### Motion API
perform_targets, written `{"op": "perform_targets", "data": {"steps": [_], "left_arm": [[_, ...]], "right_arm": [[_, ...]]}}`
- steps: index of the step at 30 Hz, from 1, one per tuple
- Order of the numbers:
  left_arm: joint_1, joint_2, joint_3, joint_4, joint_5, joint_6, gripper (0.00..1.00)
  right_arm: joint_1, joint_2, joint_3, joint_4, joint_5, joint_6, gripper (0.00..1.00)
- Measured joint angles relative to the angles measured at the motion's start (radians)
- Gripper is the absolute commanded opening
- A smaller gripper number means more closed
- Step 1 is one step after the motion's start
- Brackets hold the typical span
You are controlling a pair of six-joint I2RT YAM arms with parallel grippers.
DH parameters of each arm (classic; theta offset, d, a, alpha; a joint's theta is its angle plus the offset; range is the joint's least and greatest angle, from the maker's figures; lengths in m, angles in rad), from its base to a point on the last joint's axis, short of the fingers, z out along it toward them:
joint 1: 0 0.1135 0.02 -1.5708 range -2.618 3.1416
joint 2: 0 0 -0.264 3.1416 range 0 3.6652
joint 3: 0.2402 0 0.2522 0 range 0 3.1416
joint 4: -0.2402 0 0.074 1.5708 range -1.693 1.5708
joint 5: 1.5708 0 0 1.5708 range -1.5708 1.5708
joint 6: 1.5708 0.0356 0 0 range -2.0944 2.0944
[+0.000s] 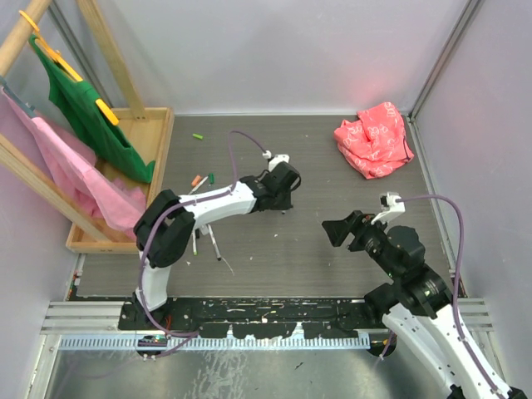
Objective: Insert the pens into the pen caps
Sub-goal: Place the pen at the center of the board.
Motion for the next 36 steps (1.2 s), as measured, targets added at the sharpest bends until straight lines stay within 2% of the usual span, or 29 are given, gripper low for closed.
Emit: {"op": "perform_targets", "data": {"steps": [8,21,30,36], "left_arm": [[-0.092,0.100,0.103,-0.001,-0.056,-0.060,0.06],[-0.129,0.216,0.181,-0.046,-0.124,-0.108,0.08],[-0.137,0.233,0.192,-0.051,-0.134,-0.129,0.26],[-0.140,0.233,0.192,-0.047,-0.134,-0.135,0.29]], "right_arm": [[0.000,-0.086,0.039,-0.063,0.035,0.002,0.82],[0.000,-0.132,0.085,-0.126,0.045,0.002,0.82],[0.000,-0.158,0.092,-0.158,0.048,0.003,0.82],[0.000,-0.171,0.097,-0.169,0.048,0.003,0.82]]}}
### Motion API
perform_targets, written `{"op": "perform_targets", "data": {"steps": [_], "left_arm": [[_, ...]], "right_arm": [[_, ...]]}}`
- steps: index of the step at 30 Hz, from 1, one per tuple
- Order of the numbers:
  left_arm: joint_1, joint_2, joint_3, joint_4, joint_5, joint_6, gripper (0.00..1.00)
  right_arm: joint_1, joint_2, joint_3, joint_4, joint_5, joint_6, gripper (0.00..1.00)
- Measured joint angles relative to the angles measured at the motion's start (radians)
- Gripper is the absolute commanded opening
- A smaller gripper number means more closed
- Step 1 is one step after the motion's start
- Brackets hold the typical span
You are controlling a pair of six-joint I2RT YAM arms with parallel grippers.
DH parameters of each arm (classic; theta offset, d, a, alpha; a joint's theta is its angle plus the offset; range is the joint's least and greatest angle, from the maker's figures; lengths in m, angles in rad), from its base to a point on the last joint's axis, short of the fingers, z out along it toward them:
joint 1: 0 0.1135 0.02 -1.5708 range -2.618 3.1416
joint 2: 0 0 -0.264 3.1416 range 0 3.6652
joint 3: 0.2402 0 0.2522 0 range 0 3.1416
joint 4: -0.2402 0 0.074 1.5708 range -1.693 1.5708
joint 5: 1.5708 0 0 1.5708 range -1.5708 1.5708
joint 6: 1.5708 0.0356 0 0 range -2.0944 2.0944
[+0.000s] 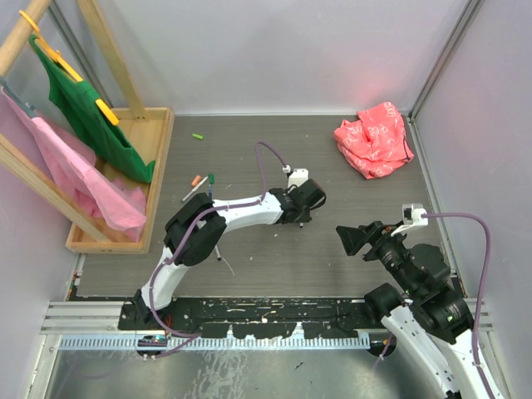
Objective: Insert the pens into the pen caps
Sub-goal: Place the pen at the center of the board.
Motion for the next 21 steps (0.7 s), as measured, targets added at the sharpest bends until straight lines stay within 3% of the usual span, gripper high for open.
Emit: {"op": "perform_targets", "data": {"steps": [12,21], "left_arm": [[0.000,-0.022,-0.001,-0.006,0.003,0.028,0.35],[0.017,-0.245,-0.031,0.018,0.034,0.068,0.36]], "right_arm": [[0.000,-0.003,0.004,-0.010,0.001,-0.005,0.82],[0.000,-0.004,0.005,-0.009,0.000,-0.010,0.82]]}}
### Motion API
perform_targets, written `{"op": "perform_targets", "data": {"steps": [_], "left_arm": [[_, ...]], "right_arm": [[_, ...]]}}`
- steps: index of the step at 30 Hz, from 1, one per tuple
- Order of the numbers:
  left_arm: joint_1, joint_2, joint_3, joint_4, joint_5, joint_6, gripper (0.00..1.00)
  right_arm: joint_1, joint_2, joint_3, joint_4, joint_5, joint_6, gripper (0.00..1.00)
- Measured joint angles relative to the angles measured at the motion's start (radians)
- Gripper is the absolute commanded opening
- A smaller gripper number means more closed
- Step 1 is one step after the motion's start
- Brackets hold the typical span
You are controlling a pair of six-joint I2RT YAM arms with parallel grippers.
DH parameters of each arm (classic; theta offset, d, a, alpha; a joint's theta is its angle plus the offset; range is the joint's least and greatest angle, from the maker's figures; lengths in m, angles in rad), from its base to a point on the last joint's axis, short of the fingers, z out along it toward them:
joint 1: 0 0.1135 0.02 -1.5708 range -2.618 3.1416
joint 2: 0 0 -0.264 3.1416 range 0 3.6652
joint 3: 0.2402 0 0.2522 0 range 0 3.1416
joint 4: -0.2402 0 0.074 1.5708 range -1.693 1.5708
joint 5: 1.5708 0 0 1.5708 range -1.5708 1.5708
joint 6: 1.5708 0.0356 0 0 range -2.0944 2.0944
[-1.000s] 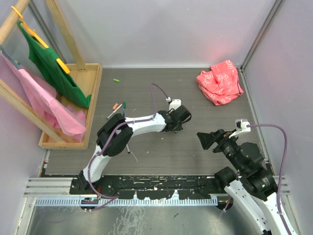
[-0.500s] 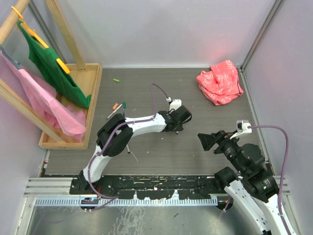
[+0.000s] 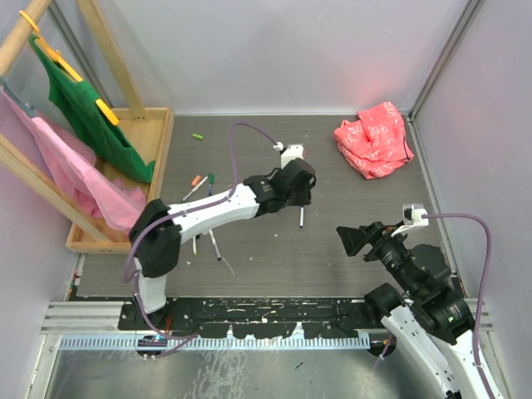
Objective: Insert the pens into the pen caps
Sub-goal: Place the pen at the center of the board, then pick up the pen from the center of the board.
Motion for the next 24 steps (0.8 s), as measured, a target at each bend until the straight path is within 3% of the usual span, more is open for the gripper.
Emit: {"op": "perform_targets", "data": {"steps": [12,24], "left_arm": [[0.018,-0.347,-0.299,-0.109,-0.083,0.061,0.46],[0.082,-0.765,-0.640,-0.250,-0.175,-0.023,0.59]], "right_arm": [[0.000,0.051,0.000,0.003,0.000,-0.004,0.82],[0.000,0.132,-0.001,0.020,-0.027,-0.023,0.82]]}}
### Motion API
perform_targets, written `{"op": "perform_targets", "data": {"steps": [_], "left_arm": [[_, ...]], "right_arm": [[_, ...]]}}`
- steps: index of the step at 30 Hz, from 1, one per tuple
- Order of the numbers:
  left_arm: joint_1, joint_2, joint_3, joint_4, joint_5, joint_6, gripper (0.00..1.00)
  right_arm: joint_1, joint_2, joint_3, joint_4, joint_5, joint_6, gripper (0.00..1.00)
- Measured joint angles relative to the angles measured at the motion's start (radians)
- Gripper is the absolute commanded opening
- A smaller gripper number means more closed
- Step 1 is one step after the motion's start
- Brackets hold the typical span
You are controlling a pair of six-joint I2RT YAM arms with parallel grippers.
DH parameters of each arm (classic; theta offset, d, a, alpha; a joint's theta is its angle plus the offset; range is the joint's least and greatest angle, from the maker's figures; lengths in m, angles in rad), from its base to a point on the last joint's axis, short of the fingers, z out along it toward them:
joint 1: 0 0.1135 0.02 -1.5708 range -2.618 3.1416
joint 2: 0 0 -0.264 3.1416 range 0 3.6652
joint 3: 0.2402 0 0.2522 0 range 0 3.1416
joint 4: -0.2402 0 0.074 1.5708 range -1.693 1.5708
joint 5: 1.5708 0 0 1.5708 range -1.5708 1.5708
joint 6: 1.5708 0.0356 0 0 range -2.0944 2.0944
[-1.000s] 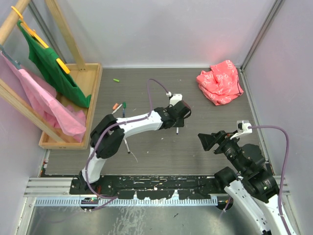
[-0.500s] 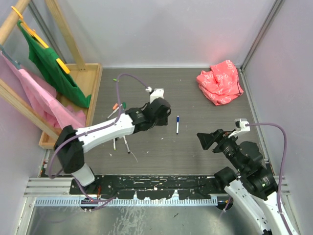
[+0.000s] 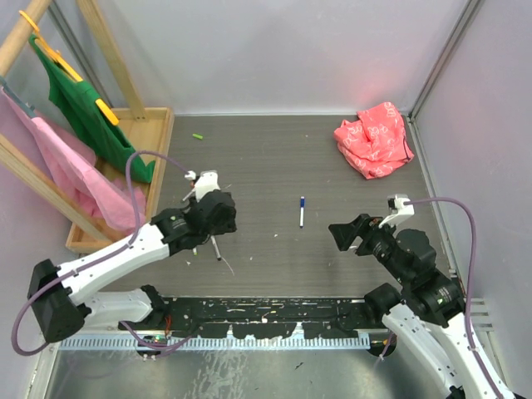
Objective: Insert the pens into the pen caps
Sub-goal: Pick up the pen from the center of the board.
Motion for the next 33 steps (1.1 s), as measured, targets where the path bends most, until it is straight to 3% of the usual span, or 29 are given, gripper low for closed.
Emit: {"op": "perform_targets", "data": {"steps": [6,13,33], "left_arm": [[0.140,-0.087,-0.110,-0.037,-0.002,-0.006,0.57],[0.288,-0.086,-0.143,-0.026,0.035,0.040,0.56],[0.426,0.177,-0.154,0.164,0.156,0.096,0.45]], "right_arm": [[0.000,0.019,-0.008,0.014,-0.004,0.000,0.82],[0.000,0.058,-0.014,0.024,-0.013,-0.003,0.82],[0.000,0.110,-0.018,0.027,-0.005,0.003,0.82]]}}
